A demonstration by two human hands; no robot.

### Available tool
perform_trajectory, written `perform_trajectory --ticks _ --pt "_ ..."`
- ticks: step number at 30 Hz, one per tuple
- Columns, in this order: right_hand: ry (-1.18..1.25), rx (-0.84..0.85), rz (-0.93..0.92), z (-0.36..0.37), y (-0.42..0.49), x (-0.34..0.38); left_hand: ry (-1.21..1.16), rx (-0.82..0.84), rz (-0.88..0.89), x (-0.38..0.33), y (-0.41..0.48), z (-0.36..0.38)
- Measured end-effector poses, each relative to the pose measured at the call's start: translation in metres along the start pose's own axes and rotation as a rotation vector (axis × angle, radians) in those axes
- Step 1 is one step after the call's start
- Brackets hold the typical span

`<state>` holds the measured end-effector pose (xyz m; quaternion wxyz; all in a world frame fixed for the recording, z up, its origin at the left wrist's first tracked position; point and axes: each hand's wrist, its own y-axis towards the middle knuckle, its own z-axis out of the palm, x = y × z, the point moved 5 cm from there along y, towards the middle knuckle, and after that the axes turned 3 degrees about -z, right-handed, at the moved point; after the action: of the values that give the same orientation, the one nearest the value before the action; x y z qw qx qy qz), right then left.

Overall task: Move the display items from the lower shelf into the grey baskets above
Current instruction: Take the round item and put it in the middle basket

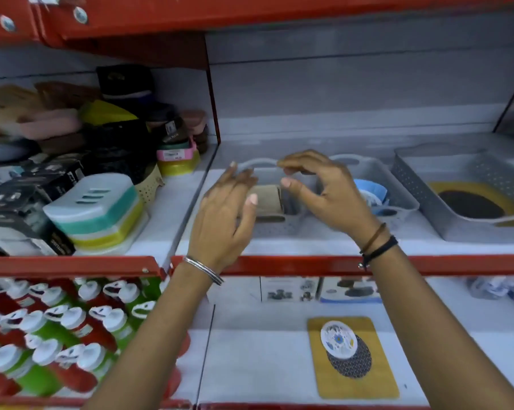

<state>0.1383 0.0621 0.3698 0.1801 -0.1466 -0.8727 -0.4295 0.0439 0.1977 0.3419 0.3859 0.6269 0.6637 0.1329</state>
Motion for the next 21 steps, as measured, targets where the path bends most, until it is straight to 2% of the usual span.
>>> perform_trajectory --ticks 2,5,11,16,21 --pt "0.076 -0.103 -0.026 -0.019 -0.031 0.013 -0.045 -0.046 0.020 -0.024 -0.014 -0.002" --pt "0.137 -0.150 0.025 -0.038 -0.083 0.017 -0.091 -0.071 0.078 -0.060 -0.044 0.006" --pt "0.171 0.020 0.286 -0.046 -0.185 -0.021 -0.117 -0.035 0.133 -0.106 -0.119 0.057" --pt "0.113 0.167 0.427 -0.027 -0.251 -0.072 -0.056 0.123 -0.003 -0.103 -0.171 0.124" --pt "0.128 0.352 0.629 0.023 -0.298 -0.120 0.004 0.403 -0.167 -0.072 -0.216 0.191"
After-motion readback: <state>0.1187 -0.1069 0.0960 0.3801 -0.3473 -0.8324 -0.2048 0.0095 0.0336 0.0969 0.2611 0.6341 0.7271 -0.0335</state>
